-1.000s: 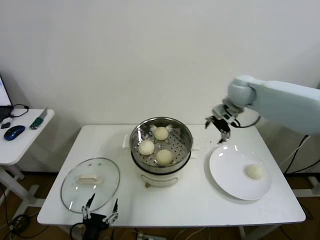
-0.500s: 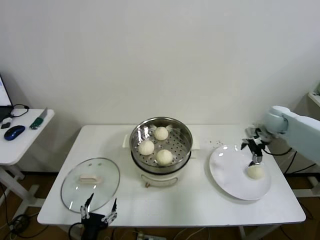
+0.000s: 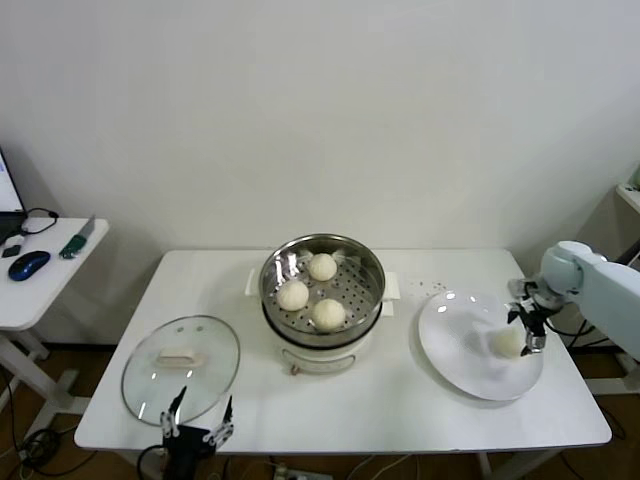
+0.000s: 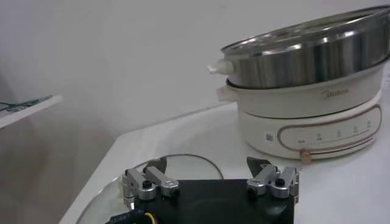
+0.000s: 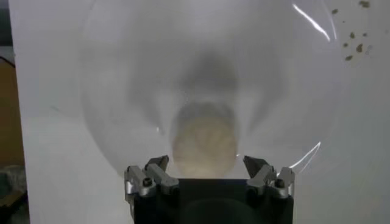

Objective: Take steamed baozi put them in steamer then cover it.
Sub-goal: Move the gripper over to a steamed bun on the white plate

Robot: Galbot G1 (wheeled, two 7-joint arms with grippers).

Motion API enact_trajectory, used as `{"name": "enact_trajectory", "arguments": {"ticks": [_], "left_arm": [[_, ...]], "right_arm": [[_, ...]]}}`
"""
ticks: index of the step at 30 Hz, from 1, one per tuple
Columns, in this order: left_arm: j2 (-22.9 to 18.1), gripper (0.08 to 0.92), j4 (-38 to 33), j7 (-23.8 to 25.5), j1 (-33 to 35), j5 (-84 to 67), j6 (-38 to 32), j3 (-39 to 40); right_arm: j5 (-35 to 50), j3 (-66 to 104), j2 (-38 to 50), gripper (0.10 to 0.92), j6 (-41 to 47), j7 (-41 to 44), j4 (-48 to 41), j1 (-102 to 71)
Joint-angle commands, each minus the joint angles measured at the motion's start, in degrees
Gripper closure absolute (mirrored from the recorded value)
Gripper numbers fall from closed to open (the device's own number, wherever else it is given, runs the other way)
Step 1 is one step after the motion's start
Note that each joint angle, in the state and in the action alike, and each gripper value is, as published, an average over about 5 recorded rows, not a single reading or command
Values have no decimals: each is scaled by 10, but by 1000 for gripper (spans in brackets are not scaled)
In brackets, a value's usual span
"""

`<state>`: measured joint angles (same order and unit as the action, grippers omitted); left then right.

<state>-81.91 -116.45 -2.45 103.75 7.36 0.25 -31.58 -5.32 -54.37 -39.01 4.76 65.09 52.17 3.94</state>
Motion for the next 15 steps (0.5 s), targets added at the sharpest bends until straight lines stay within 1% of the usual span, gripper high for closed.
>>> {"name": "enact_trajectory", "arguments": {"ticks": [1, 6, 11, 15], "left_arm": [[0, 177, 1, 0, 0, 1, 0, 0], [0, 177, 1, 0, -1, 3, 1, 1], [1, 177, 1, 0, -2, 4, 4, 1], [0, 177, 0, 1, -1, 3, 4, 2]], "right_arm": [[-23, 31, -32, 203, -7, 1, -46, -31], [-22, 29, -41, 205, -9, 0, -50, -29], [-20, 20, -38, 268, -9, 2, -46, -23], [-14, 15, -31, 302, -11, 4, -41, -16]]}}
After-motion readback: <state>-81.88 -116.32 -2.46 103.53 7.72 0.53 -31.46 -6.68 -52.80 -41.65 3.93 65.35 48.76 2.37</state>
